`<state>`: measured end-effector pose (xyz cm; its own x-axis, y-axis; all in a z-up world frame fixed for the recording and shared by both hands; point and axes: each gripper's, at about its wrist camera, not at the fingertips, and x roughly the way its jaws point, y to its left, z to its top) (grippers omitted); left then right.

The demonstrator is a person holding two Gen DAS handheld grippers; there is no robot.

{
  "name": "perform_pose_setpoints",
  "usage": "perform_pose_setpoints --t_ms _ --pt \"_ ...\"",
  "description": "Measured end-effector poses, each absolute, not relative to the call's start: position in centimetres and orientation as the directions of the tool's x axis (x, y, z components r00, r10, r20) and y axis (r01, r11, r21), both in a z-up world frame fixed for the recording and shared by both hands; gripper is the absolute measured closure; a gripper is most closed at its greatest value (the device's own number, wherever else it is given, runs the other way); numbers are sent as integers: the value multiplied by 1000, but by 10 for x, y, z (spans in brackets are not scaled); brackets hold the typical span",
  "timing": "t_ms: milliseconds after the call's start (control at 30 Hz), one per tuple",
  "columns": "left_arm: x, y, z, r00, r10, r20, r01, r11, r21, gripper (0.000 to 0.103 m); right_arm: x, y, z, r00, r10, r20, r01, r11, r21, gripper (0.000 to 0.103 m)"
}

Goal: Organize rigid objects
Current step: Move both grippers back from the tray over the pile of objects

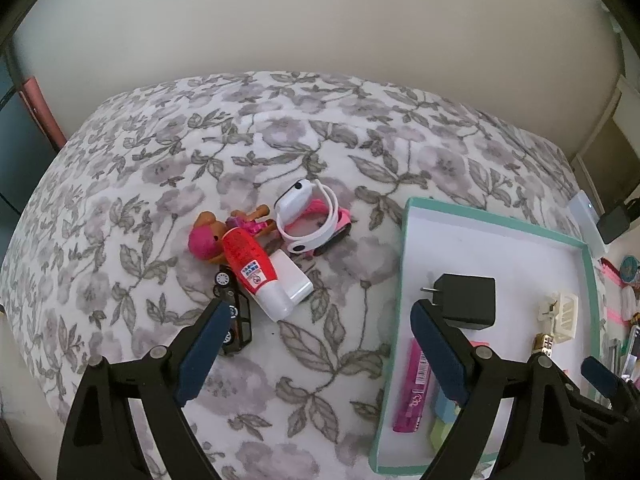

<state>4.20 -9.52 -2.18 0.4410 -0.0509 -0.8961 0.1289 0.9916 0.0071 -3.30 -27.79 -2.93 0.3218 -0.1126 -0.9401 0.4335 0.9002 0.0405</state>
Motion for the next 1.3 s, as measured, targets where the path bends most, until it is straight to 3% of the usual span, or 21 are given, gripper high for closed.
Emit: perform_pose_setpoints --t_ms 300,833,1300 --pt "49 -79 -22 451 -27 -892 83 997 11 11 -30 -271 -32 323 -130 -937 421 907 20 0" --pt "68 -27 -1 554 -30 -832 18 1000 -24 10 -16 -248 -19 405 -138 -904 385 922 31 0" --pt "83 42 16 589 28 -808 -98 995 -37 10 11 -195 5 548 -61 -834 264 959 103 0"
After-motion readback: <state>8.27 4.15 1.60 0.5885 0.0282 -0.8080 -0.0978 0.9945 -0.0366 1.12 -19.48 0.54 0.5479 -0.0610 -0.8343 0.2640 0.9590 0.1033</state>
